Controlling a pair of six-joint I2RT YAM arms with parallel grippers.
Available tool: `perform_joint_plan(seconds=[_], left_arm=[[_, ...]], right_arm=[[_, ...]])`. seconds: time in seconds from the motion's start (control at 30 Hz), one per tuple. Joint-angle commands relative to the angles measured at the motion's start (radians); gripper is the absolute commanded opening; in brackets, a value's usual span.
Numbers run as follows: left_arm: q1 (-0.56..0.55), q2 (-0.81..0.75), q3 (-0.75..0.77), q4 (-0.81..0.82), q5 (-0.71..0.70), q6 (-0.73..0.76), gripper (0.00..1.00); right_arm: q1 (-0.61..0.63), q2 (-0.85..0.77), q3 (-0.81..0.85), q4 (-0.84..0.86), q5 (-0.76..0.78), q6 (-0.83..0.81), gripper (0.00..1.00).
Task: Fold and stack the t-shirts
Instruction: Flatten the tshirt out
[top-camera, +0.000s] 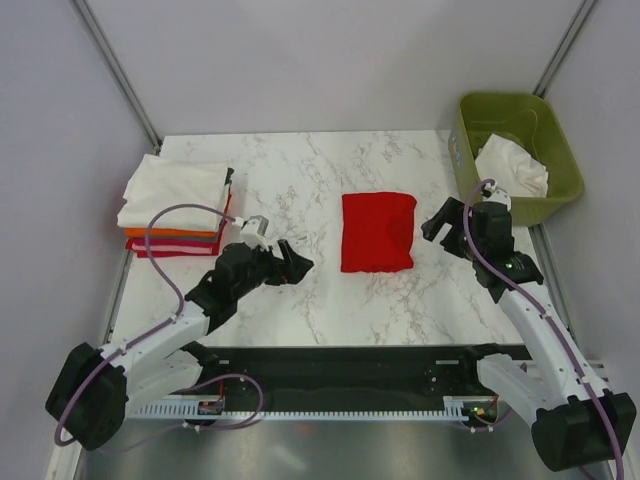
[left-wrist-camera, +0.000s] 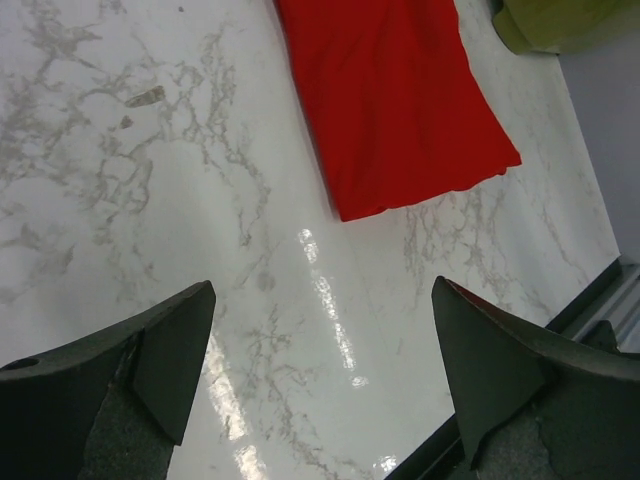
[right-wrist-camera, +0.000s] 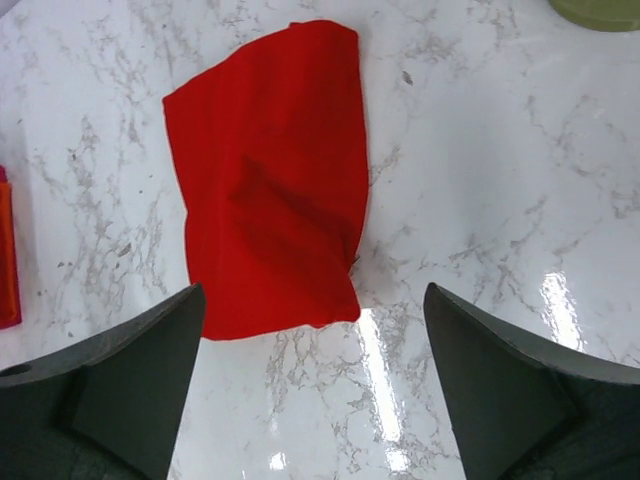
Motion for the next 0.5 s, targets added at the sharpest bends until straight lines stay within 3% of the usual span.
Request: perform_joint_plan(seconds=[0.0, 0.3, 0.47], left_arm=[[-0.039, 0.125, 0.092, 0.113, 0.038, -0.088, 0.95], [-0.106, 0.493, 0.259, 0.106, -0.025, -0.264, 0.80], [-0.152, 0.637, 0.372, 0.106, -0.028, -0.298, 0.80]], right_arm=[[0.002, -0.008, -0.034, -0.005, 0.107, 0.033, 0.93], [0.000, -0.086, -0.078, 0.047, 0.102, -0.033, 0.73], [0.002, -0.112, -0.097, 0.065, 0.086, -0.033, 0.72]])
